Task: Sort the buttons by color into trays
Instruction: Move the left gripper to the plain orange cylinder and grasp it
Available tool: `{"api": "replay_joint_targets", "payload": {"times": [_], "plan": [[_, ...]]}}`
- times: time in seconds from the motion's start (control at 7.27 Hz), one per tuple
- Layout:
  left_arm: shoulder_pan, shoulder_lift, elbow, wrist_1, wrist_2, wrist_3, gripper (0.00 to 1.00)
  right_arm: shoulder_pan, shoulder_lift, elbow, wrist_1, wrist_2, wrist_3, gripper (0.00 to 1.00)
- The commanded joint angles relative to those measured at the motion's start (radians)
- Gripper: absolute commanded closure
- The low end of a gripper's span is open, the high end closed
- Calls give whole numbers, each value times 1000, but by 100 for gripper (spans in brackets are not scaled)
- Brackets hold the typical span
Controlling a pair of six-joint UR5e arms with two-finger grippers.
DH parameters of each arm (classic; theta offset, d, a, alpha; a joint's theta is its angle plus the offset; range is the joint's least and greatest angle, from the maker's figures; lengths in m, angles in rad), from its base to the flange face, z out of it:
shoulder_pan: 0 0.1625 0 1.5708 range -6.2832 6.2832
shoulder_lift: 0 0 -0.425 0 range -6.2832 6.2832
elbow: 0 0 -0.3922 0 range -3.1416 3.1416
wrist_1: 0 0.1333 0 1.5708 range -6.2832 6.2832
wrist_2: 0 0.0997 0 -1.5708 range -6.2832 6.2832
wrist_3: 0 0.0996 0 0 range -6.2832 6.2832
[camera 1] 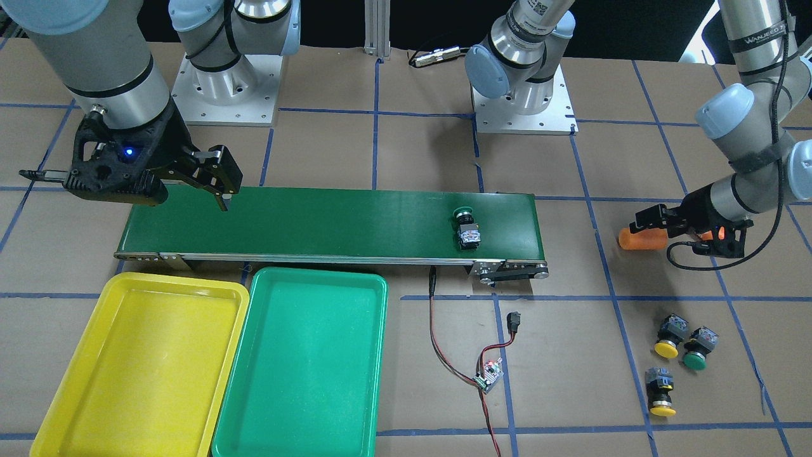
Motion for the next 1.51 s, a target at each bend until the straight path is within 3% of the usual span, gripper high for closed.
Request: {"api": "replay_joint_targets", "payload": {"times": [0.0, 1.1, 1.38], "plan": [[0, -11, -4, 33, 52, 2, 0, -1, 2, 1, 1, -1, 0, 0], [0, 1, -3, 23, 41, -4, 0, 4, 0, 5, 1, 1, 4, 0], [-1, -18, -6, 20, -6, -12, 0, 4, -1, 5, -2, 2, 4, 0]]}}
